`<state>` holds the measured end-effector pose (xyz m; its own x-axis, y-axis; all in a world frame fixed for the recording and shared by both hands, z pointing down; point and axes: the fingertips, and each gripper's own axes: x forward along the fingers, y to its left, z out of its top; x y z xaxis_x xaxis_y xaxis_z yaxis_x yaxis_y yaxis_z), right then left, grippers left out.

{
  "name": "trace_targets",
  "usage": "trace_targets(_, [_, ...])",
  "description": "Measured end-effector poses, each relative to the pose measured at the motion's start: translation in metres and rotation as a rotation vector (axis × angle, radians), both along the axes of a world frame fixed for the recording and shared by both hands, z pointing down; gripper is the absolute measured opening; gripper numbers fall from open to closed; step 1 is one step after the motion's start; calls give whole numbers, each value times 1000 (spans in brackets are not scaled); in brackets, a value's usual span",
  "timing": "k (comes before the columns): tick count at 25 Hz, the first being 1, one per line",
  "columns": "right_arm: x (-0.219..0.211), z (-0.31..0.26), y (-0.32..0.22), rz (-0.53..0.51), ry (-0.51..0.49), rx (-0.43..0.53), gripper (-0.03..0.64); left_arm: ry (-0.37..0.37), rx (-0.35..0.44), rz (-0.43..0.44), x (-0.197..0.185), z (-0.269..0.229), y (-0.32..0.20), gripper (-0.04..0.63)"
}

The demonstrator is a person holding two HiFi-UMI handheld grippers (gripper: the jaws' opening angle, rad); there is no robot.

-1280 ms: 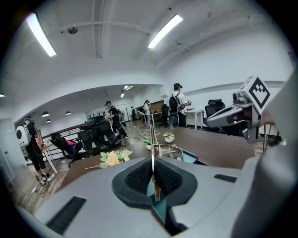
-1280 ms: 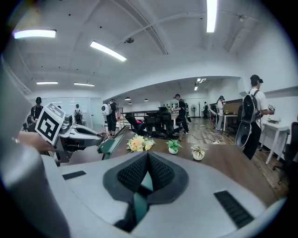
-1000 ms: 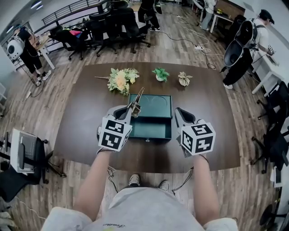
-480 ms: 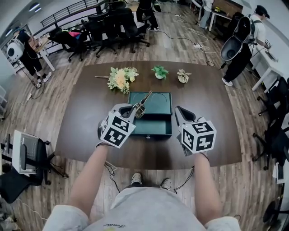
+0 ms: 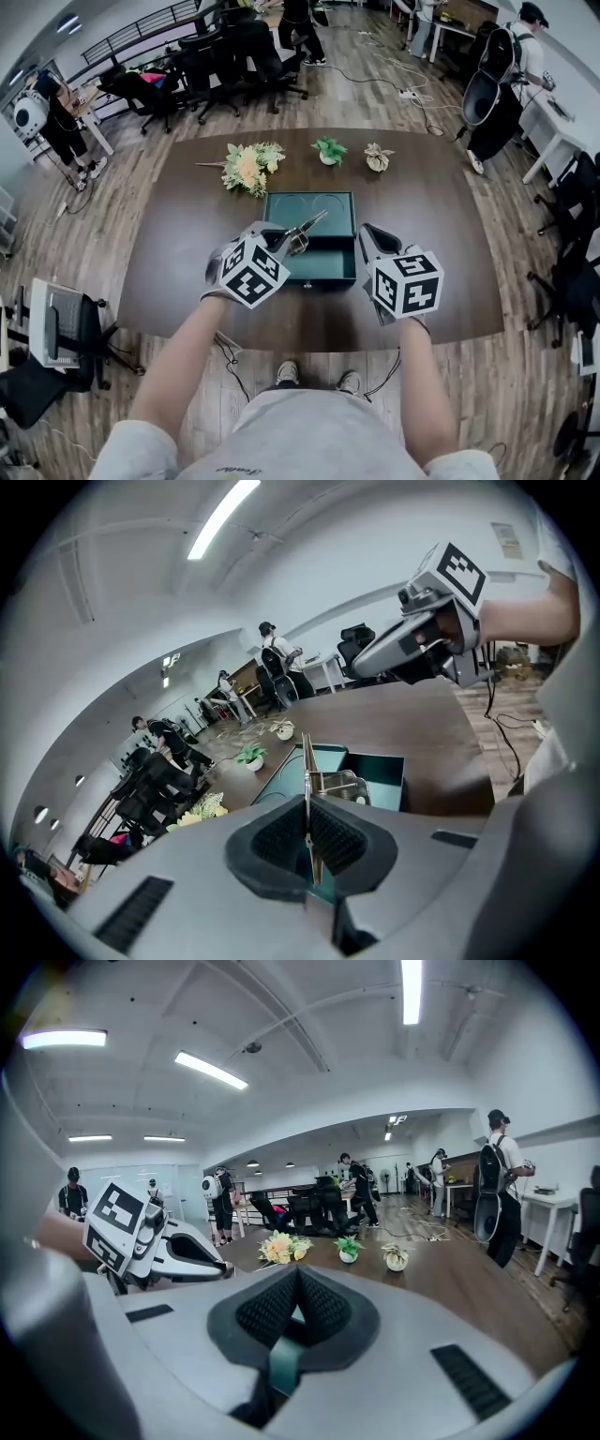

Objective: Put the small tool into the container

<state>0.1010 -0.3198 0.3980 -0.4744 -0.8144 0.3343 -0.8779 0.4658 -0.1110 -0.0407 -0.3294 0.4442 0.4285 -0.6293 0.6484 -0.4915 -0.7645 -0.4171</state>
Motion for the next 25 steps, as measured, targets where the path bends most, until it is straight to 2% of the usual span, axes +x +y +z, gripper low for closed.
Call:
trace_targets(7, [5, 2, 0, 26, -21, -7, 5, -99, -26, 98, 13, 18, 5, 2])
trace_targets(14, [2, 10, 1, 20, 5, -11, 5, -162, -50, 187, 23, 35, 9, 3])
trace_targets(25, [-2, 21, 5, 21, 50, -33, 5, -207, -89, 257, 27, 61, 9, 3])
